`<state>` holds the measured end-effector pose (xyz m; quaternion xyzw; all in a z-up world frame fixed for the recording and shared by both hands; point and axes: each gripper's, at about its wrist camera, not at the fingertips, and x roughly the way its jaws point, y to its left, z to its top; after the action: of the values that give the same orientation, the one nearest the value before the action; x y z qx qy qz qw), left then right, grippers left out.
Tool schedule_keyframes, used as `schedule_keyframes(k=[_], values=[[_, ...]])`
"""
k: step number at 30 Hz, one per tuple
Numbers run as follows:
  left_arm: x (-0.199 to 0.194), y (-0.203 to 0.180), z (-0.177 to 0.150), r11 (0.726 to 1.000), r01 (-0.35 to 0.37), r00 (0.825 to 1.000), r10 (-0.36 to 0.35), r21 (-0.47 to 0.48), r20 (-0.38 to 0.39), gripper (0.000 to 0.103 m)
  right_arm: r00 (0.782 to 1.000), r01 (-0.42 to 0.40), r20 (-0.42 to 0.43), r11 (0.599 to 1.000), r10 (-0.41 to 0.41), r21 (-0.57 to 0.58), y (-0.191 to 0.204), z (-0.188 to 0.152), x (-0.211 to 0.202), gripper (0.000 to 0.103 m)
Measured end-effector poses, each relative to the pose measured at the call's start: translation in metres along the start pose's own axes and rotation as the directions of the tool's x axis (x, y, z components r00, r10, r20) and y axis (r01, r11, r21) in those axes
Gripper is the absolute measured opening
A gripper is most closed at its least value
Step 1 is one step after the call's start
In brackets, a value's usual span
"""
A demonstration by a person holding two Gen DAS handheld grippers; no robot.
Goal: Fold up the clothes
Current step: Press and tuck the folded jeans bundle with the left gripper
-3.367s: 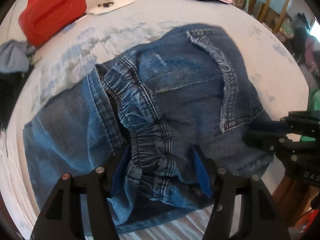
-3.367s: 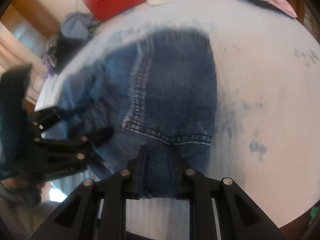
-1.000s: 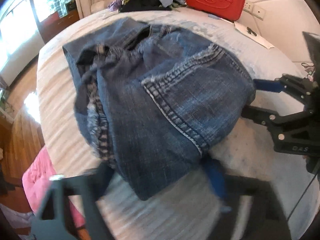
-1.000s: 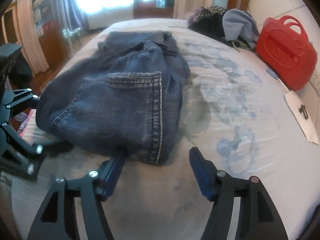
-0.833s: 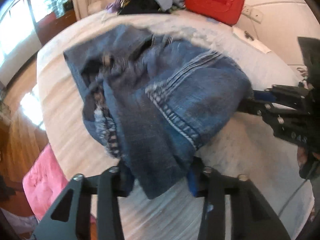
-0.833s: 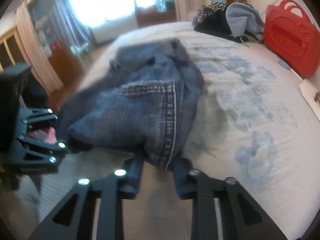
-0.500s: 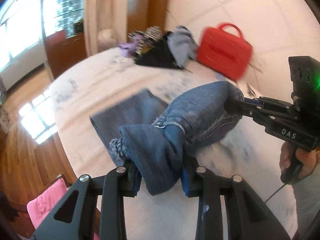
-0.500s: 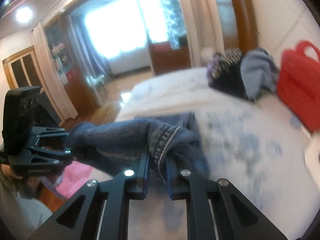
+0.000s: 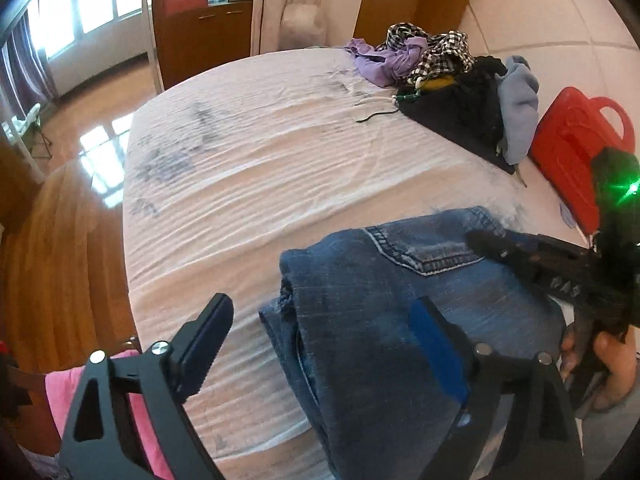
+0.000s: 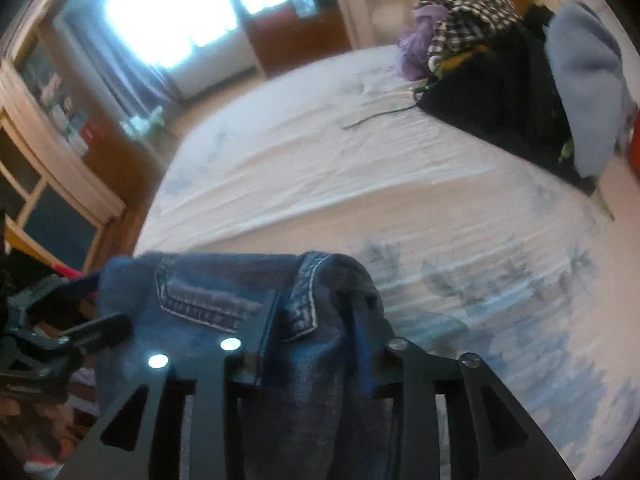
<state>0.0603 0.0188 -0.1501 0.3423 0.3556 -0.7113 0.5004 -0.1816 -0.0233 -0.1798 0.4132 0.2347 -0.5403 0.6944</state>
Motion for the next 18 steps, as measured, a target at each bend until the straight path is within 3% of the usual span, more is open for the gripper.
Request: schedule_keyframes(k=[3,6,7,11,15,18], values=[[-0.023,-0.006,-0.014,1.0,-0.003,1.0,0.003,0.006,0.029,0.091,0.994,-0.007,0.112,1.0,0.005,0.017,-0.003,-0.01,-0.051,0.045],[-0.041,-0.018,-0.036,0.999,-0.03,0.998,0.029,0.011,0.057,0.091,0.982,0.012,0.185,0.999,-0.018,0.034,-0.006,-0.036,-0.103,0.076],[-0.045,-0.022,-0.045,0.999,-0.044,0.997,0.043,0.009,0.06,0.091,0.982,0.022,0.188,0.998,-0.031,0.052,-0.008,-0.048,-0.112,0.078],[-0.035,-0.037,-0.07,0.999,-0.052,0.998,0.052,-0.001,0.033,0.091,0.986,0.038,0.157,0.99,-0.059,0.134,-0.015,-0.092,-0.125,0.078],[-0.023,-0.042,-0.084,0.997,-0.067,0.997,0.068,-0.03,0.042,0.091,0.989,0.034,0.134,0.988,-0.055,0.15,-0.015,-0.117,-0.113,0.078],[-0.02,-0.035,-0.092,0.995,-0.037,0.998,0.041,-0.095,0.041,0.091,0.988,0.075,0.125,0.987,-0.093,0.141,-0.011,-0.123,-0.104,0.078]])
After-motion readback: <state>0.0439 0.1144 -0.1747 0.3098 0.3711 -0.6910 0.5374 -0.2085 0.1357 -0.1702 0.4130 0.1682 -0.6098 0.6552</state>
